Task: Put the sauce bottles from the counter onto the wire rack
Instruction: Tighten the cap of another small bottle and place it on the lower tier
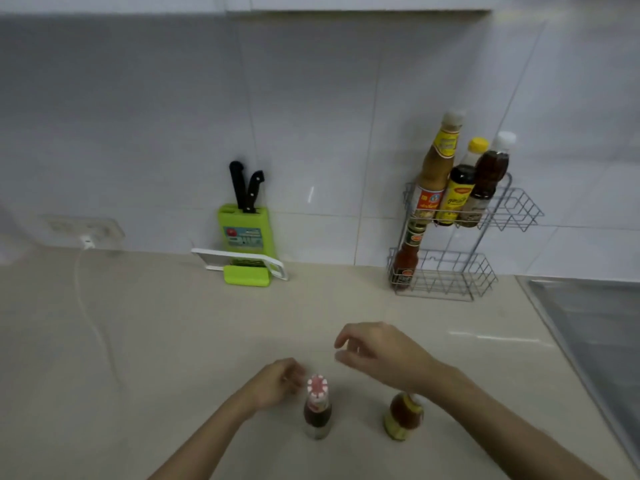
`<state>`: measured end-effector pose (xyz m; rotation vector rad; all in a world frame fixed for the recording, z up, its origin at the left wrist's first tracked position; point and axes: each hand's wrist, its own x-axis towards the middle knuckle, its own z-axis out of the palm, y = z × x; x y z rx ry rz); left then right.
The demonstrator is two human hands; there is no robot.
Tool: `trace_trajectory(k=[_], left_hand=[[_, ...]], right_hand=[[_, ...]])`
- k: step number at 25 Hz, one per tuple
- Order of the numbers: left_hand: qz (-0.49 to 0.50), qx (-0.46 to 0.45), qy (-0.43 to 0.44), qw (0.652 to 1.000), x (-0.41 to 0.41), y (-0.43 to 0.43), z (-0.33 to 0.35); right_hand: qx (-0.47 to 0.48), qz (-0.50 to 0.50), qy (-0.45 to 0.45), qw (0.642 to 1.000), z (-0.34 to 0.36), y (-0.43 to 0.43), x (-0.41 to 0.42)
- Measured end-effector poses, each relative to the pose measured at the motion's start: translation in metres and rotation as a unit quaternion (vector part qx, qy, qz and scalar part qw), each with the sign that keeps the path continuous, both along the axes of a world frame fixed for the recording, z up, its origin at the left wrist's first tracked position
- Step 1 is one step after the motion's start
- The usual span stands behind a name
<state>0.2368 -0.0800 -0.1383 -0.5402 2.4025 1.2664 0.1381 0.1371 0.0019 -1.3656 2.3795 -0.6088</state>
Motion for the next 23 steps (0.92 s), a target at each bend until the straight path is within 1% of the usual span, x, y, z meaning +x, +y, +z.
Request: trace_trajectory(k=[1,2,3,5,6,7,10,14,17,18,19,21,23], left_hand=[[-0.039,-0.040,-0.002,0.998,0.012,0.003,-0.002],[-0.073,-0.056,-0.003,0.996,0.021,0.007,-0.002],[-0.086,-0.038,0.001,0.996,0.037,0.013,0.000],[-0.071,0.020,0.039,0.997,0.050,0.032,0.006],[-0.043,0.033,0.064,0.996,0.054,0.040,0.007],[-0.015,0.026,0.089,0.996,0.055,0.046,0.008],[0.025,-0.021,0.132,0.991,0.052,0.054,0.005],[-0.004,-0.047,0.141,0.989,0.050,0.049,0.008],[-0.013,-0.055,0.147,0.987,0.050,0.048,0.007],[-0.016,-0.057,0.151,0.987,0.049,0.047,0.005],[-0.019,-0.060,0.152,0.986,0.049,0.047,0.005],[-0.025,-0.071,0.154,0.985,0.047,0.048,0.004],[-0.024,-0.078,0.160,0.984,0.048,0.048,0.000]], right_hand=[[0.024,0.031,0.039,0.998,-0.004,-0.006,0.014],[0.044,0.051,0.080,0.995,-0.009,-0.011,0.023],[0.060,0.062,0.117,0.989,-0.013,-0.016,0.036],[0.070,0.053,0.168,0.982,-0.020,-0.021,0.044],[0.068,0.048,0.189,0.979,-0.021,-0.023,0.046],[0.067,0.048,0.209,0.974,-0.022,-0.026,0.047],[0.079,0.088,0.233,0.965,-0.021,-0.033,0.047],[0.091,0.164,0.255,0.948,-0.012,-0.036,0.041],[0.101,0.196,0.281,0.934,-0.013,-0.037,0.036],[0.094,0.206,0.296,0.928,-0.015,-0.038,0.037],[0.088,0.220,0.330,0.914,-0.019,-0.039,0.037],[0.111,0.222,0.398,0.883,-0.029,-0.038,0.036],[0.114,0.224,0.444,0.860,-0.041,-0.041,0.035]])
